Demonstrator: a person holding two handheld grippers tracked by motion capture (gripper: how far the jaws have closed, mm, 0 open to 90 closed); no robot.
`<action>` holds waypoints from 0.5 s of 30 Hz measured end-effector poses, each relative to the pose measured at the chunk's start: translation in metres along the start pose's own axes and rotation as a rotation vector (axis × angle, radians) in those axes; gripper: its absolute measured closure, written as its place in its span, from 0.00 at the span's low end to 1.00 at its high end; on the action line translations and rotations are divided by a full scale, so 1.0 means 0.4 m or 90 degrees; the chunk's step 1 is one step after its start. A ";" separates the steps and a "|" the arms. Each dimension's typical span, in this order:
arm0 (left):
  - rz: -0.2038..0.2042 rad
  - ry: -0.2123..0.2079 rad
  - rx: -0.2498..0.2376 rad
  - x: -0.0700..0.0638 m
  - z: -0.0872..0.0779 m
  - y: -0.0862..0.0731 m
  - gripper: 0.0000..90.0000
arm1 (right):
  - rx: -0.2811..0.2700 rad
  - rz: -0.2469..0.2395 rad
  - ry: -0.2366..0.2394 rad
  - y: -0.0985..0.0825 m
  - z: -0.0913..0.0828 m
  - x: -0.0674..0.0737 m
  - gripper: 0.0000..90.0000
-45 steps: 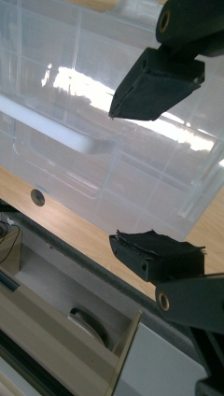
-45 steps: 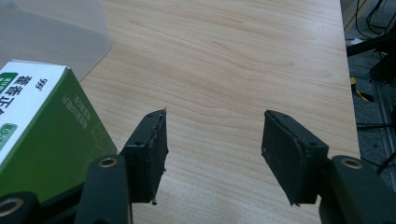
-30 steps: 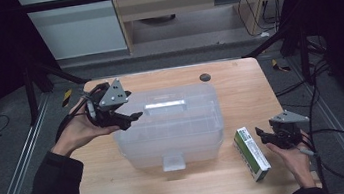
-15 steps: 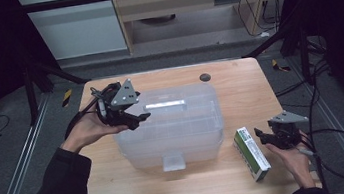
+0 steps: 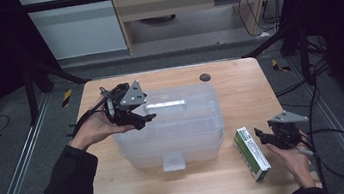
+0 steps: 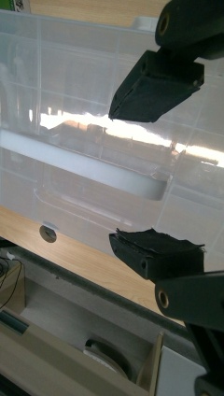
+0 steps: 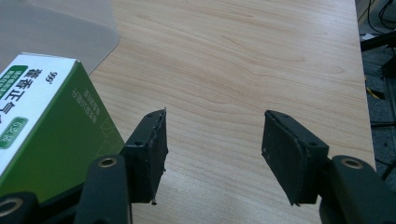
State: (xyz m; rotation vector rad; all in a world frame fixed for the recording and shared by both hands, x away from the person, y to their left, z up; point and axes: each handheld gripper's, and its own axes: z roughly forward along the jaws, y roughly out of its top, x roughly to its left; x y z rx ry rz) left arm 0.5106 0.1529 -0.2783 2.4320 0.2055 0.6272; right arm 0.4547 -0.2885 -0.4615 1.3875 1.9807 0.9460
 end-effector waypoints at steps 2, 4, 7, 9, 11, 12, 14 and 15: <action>-0.001 0.002 0.002 0.002 0.005 -0.001 0.38 | 0.001 -0.001 0.000 0.000 0.000 0.000 0.45; -0.004 0.002 0.002 0.005 0.012 -0.002 0.38 | 0.002 -0.001 0.001 0.000 0.001 0.000 0.46; -0.004 0.000 0.005 0.007 0.020 -0.004 0.39 | 0.002 -0.004 0.001 0.000 0.001 0.000 0.46; -0.006 -0.002 0.004 0.008 0.026 -0.004 0.40 | 0.003 -0.005 0.000 0.000 0.003 -0.001 0.46; -0.006 -0.003 0.004 0.008 0.029 -0.004 0.40 | 0.004 -0.007 0.001 0.000 0.004 0.000 0.46; -0.006 -0.005 0.005 0.008 0.034 -0.004 0.41 | 0.004 -0.007 0.003 0.000 0.004 0.000 0.46; -0.007 -0.006 0.006 0.008 0.037 -0.004 0.41 | 0.002 -0.004 0.003 0.002 0.005 0.000 0.46; -0.006 -0.006 0.007 0.008 0.038 -0.003 0.41 | 0.003 -0.003 0.003 0.002 0.005 0.000 0.46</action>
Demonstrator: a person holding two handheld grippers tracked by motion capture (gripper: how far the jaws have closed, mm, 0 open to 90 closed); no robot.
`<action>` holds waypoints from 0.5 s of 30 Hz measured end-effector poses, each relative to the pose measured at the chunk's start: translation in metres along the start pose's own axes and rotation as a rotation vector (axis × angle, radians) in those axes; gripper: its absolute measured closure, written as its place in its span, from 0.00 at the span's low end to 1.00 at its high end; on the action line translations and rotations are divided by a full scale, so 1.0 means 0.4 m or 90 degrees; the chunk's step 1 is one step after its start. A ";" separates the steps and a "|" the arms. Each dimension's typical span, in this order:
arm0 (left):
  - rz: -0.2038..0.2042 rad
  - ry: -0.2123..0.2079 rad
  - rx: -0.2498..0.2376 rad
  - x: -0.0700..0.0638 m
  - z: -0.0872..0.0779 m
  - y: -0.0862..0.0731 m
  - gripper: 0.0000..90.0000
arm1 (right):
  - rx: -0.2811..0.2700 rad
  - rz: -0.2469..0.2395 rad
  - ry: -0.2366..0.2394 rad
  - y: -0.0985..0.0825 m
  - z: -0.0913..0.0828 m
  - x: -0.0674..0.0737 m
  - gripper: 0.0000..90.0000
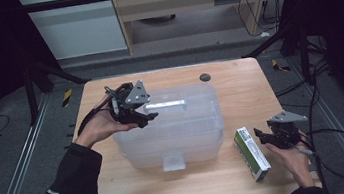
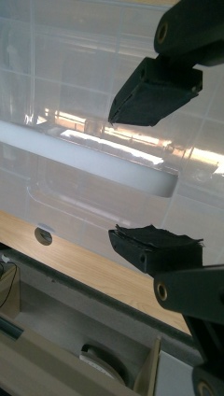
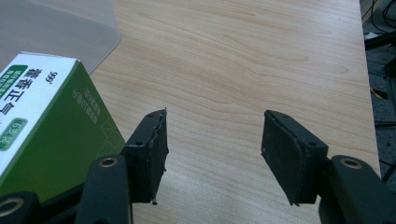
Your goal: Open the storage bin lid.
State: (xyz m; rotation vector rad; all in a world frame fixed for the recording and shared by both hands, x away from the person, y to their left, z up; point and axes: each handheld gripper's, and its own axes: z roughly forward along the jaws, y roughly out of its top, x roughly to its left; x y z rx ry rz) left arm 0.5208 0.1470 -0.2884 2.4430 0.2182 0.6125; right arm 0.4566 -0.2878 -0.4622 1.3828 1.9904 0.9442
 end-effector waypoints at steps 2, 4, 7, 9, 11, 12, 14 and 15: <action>0.000 -0.002 -0.002 0.001 0.001 0.000 0.43 | 0.002 -0.005 -0.001 0.000 0.001 0.000 0.46; 0.000 -0.003 -0.002 0.002 0.002 0.000 0.44 | 0.002 -0.003 -0.001 0.000 0.001 0.001 0.46; 0.001 -0.001 0.006 0.004 0.010 -0.003 0.47 | 0.005 -0.001 0.001 -0.001 0.001 0.002 0.46; -0.001 0.000 0.006 0.005 0.012 -0.004 0.49 | 0.005 -0.001 0.001 -0.001 0.001 0.001 0.46; -0.002 -0.002 0.006 0.006 0.015 -0.005 0.52 | 0.005 -0.001 0.001 -0.001 0.001 0.001 0.46; -0.002 -0.002 0.006 0.005 0.018 -0.006 0.53 | 0.005 -0.003 0.002 -0.001 0.001 0.001 0.46; 0.000 -0.001 0.010 0.005 0.023 -0.007 0.55 | 0.006 -0.003 0.003 -0.001 0.002 0.002 0.47; 0.000 -0.001 0.012 0.005 0.024 -0.008 0.56 | 0.005 -0.005 0.003 -0.002 0.003 0.001 0.47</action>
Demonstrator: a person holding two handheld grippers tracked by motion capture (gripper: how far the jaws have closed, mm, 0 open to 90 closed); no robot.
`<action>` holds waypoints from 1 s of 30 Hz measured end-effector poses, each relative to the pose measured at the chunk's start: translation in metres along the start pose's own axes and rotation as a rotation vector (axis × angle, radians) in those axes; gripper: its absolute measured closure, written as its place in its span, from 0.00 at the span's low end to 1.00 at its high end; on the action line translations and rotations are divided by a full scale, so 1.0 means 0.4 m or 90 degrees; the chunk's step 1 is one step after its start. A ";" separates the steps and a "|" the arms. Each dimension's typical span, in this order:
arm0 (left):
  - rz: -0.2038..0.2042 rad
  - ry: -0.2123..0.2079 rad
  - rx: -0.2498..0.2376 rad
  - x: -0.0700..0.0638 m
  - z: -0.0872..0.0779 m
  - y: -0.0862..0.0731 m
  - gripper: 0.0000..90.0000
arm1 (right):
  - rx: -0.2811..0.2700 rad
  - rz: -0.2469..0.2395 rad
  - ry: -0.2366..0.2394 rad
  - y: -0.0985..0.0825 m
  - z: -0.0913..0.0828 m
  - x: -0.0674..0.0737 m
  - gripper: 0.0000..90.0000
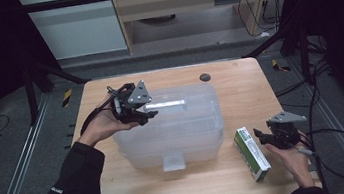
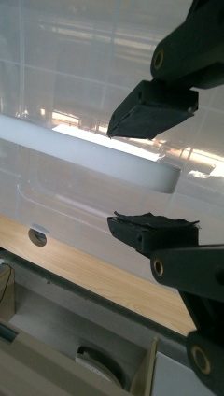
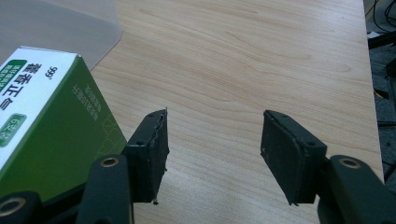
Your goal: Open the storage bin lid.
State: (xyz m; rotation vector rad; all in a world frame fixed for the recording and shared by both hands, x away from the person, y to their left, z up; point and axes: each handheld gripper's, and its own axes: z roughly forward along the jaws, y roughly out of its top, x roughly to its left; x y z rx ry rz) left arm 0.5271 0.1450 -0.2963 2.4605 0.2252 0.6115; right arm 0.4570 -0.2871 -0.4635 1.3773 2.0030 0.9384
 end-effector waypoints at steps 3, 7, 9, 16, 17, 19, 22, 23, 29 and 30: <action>-0.002 0.001 0.003 0.000 0.003 0.000 0.60 | 0.003 -0.001 0.001 0.000 0.001 0.001 0.47; -0.003 0.000 0.006 -0.001 0.008 -0.001 0.65 | 0.004 -0.005 0.000 -0.002 -0.001 0.002 0.47; -0.003 -0.001 0.010 -0.001 0.010 -0.002 0.67 | 0.003 -0.004 0.002 -0.003 -0.001 0.001 0.48; -0.002 -0.008 0.012 0.004 0.018 0.000 0.72 | 0.006 -0.006 0.002 -0.002 0.000 0.002 0.48; -0.001 -0.009 0.012 0.004 0.020 0.001 0.73 | 0.006 -0.005 0.003 -0.002 0.000 0.002 0.48; 0.006 -0.011 0.016 0.004 0.023 0.005 0.74 | 0.005 -0.007 0.002 -0.002 0.001 0.001 0.48; 0.013 -0.011 0.022 0.003 0.023 0.008 0.75 | 0.005 -0.006 0.003 -0.002 0.000 0.001 0.49; 0.018 -0.011 0.025 0.002 0.022 0.009 0.76 | 0.005 -0.006 0.003 -0.002 0.000 0.001 0.49; 0.042 -0.001 0.035 -0.006 0.024 0.019 0.77 | 0.006 -0.008 0.006 -0.002 0.001 0.003 0.49; 0.046 0.000 0.034 -0.006 0.024 0.019 0.78 | 0.006 -0.012 0.006 -0.002 0.002 0.002 0.49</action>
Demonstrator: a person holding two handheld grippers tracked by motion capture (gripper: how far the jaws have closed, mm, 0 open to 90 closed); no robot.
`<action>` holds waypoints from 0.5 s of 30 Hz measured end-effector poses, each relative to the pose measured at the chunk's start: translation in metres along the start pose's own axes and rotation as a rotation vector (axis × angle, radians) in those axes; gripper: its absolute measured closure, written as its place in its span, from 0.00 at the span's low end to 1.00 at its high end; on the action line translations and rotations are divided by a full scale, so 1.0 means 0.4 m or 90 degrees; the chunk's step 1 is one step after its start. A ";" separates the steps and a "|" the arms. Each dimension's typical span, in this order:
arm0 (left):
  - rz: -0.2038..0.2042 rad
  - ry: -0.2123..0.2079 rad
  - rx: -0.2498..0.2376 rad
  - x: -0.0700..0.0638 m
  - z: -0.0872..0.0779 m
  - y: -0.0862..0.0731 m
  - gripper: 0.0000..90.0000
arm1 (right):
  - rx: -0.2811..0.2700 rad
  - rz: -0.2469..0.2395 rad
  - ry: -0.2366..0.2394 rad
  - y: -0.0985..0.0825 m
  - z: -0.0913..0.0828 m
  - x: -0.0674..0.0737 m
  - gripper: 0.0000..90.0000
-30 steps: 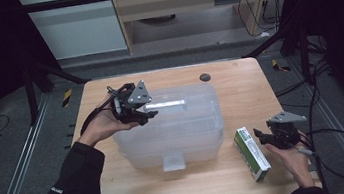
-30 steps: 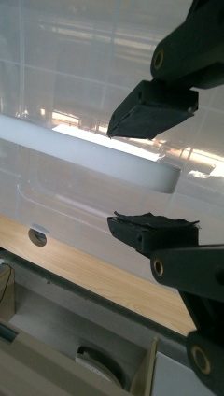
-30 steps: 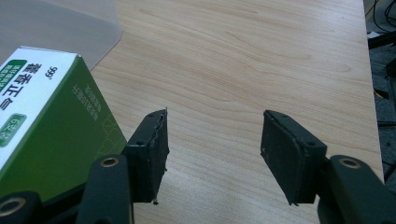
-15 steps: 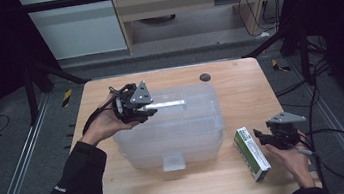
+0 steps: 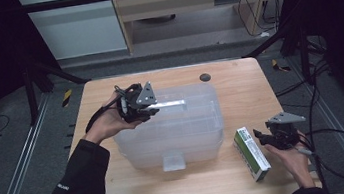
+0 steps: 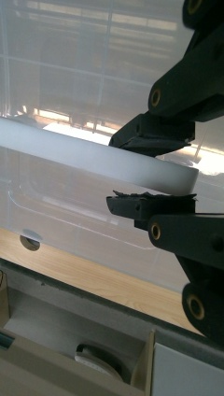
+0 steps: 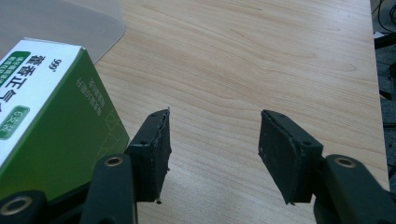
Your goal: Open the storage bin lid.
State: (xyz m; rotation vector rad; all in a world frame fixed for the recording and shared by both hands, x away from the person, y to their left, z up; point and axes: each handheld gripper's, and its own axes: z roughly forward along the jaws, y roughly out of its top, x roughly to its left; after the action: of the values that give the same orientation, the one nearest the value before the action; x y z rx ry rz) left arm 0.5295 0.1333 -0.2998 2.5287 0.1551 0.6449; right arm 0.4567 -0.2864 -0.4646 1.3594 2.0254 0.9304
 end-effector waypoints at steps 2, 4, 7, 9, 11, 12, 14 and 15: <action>0.003 0.004 -0.003 -0.002 0.000 -0.001 0.78 | 0.000 0.002 0.000 0.000 -0.001 0.000 0.49; 0.011 0.008 -0.001 -0.003 -0.001 0.000 0.79 | -0.001 0.006 -0.002 0.001 -0.001 0.000 0.49; 0.016 0.009 0.002 -0.004 -0.002 0.001 0.79 | -0.004 0.006 -0.001 0.002 -0.004 -0.001 0.51; 0.019 0.011 0.004 -0.004 -0.002 0.002 0.79 | -0.010 0.005 -0.004 0.004 -0.006 -0.003 0.52; 0.022 0.013 0.004 -0.005 -0.003 0.003 0.79 | -0.015 0.010 -0.004 0.006 -0.010 -0.003 0.53; 0.023 0.012 0.004 -0.005 -0.003 0.002 0.79 | -0.016 0.006 -0.006 0.006 -0.011 -0.005 0.54; 0.023 0.012 0.004 -0.004 -0.003 0.003 0.79 | -0.019 0.007 -0.008 0.007 -0.015 -0.005 0.57; 0.023 0.012 0.004 -0.004 -0.003 0.003 0.79 | -0.022 0.007 -0.007 0.008 -0.017 -0.006 0.58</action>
State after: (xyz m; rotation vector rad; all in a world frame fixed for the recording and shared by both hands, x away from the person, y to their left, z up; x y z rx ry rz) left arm 0.5275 0.1325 -0.2988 2.5378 0.1190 0.6835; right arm 0.4544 -0.2894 -0.4576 1.3551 1.9866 0.9573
